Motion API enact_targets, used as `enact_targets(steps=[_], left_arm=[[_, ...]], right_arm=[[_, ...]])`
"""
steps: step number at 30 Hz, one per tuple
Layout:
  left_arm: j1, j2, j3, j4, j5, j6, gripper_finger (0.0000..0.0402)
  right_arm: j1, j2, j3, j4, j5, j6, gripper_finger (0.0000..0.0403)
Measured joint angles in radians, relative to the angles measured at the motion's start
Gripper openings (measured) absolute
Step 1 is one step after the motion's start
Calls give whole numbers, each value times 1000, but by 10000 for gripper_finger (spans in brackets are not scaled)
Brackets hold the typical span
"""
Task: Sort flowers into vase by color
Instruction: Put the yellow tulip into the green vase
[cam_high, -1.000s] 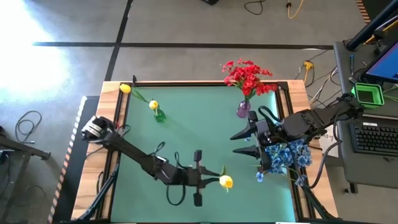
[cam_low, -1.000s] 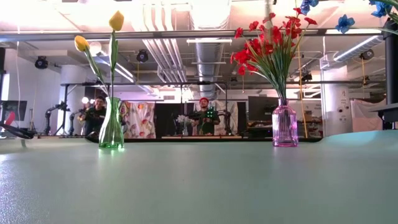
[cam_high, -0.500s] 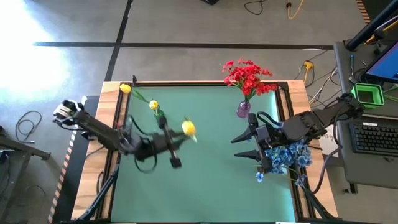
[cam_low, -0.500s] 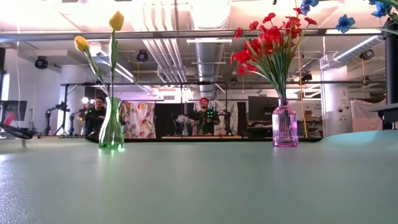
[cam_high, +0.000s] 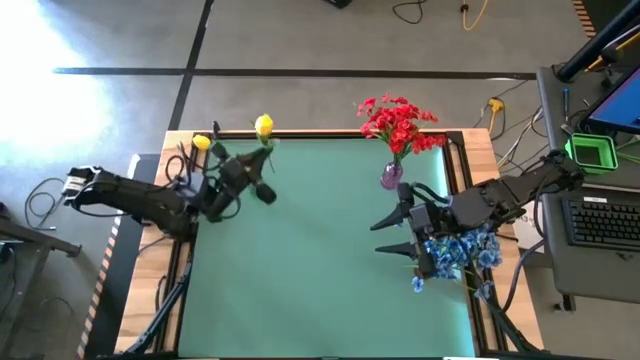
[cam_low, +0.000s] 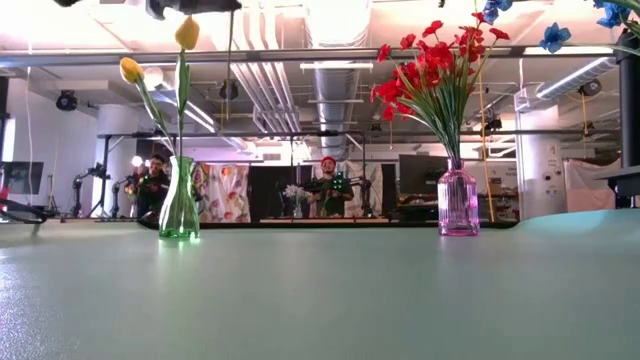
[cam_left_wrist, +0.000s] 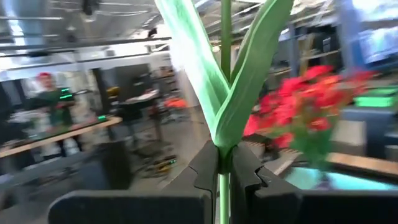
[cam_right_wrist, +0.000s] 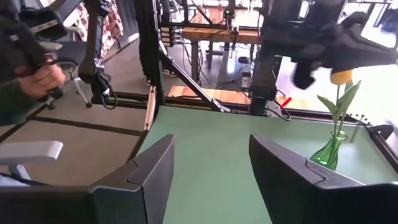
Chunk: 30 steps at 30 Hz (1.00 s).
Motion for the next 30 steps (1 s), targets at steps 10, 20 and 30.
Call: enact_targets(steps=[10, 20, 30], left_arm=[[155, -8, -28, -69, -128, 0, 0], [170, -6, -44, -81, -200, -82, 0], [166, -6, -43, -206, -277, -202, 0]], right_arm=[[0, 4, -1, -17, 0, -5, 199], [0, 4, -1, -39, 2, -16, 199], [0, 5, -3, -37, 7, -16, 199]])
